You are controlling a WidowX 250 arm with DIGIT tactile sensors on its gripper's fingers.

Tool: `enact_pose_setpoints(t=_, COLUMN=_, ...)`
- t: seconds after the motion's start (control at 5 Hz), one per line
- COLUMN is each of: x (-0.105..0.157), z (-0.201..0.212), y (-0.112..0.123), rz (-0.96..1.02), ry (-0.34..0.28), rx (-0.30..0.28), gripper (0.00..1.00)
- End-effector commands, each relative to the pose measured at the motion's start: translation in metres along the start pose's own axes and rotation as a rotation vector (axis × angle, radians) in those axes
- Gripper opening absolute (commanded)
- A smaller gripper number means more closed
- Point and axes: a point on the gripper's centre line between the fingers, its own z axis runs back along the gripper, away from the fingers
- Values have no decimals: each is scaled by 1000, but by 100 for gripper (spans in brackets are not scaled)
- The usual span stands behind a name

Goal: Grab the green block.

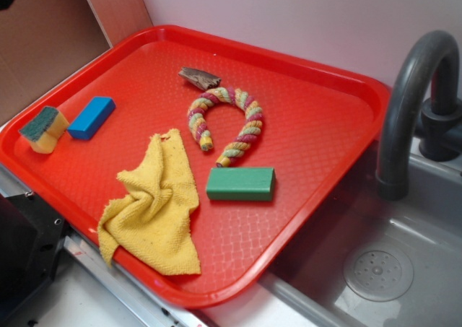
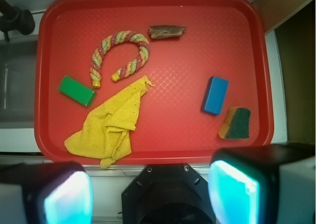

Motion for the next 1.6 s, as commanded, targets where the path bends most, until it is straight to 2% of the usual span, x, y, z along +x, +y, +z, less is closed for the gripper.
enact_pose_setpoints(t=0.0, x=0, z=0, y=0, rz=0, ry=0, rx=0, gripper=100)
enact_pose_setpoints(t=0.2, x=28, z=-20, y=-19, rz=-256, ry=-94, rx=44, gripper=100)
enact_pose_setpoints(t=0.4, x=43, z=-33, y=-36, rz=-520, ry=-127, rx=120, gripper=100)
enact_pose_setpoints(t=0.6, x=51, z=-54, y=-58, rz=-739, ry=-154, rx=7, gripper=100)
enact_pose_setpoints(t=0.8, x=60, z=-82, y=-76, rz=-834, ry=-106, rx=-76, gripper=100)
enact_pose_setpoints(t=1.0, x=68, z=-106, y=-88, rz=-847, ry=-43, rx=-81, gripper=100)
enact_pose_setpoints(t=1.4, x=74, z=-150, y=-115, rz=-976, ry=30, rx=-13, gripper=100)
